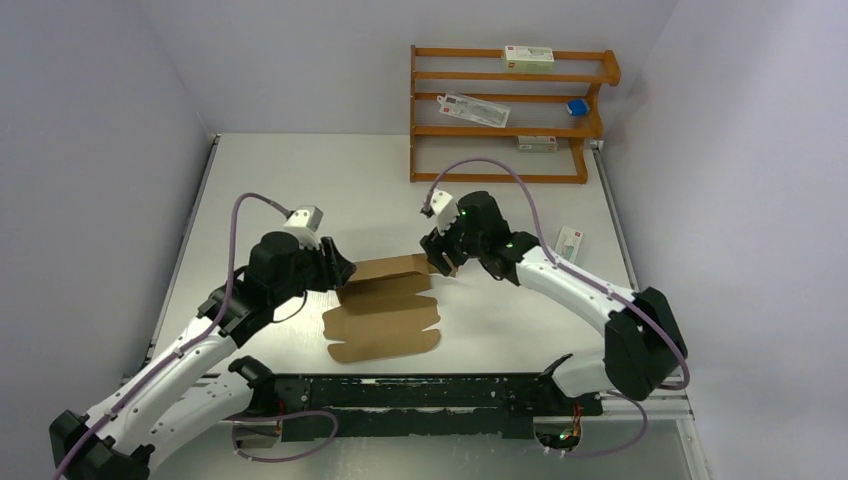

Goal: Fold the paper box

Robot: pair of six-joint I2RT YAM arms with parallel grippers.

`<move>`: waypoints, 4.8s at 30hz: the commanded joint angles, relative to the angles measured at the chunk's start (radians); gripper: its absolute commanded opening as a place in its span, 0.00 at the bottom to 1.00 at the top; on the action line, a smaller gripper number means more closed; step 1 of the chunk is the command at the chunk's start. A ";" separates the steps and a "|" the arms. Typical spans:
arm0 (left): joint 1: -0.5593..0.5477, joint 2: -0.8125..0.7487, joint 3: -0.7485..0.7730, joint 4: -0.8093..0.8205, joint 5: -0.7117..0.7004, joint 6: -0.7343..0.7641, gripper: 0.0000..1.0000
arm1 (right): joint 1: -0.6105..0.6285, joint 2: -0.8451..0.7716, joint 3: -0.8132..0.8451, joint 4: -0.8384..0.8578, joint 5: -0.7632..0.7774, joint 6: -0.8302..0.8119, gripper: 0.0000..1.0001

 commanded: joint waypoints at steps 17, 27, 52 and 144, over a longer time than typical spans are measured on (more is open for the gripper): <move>-0.389 0.059 -0.008 0.073 -0.221 -0.026 0.47 | -0.006 0.222 0.140 -0.069 -0.155 -0.243 0.60; -0.538 0.166 -0.038 0.197 -0.298 -0.014 0.46 | -0.006 0.267 0.138 -0.092 -0.195 -0.223 0.37; -0.669 0.540 -0.329 1.040 -0.616 0.184 0.65 | 0.029 0.145 0.043 -0.069 -0.213 -0.144 0.04; -0.600 0.881 -0.414 1.353 -0.735 0.058 0.45 | 0.107 0.157 0.046 -0.045 -0.156 -0.071 0.00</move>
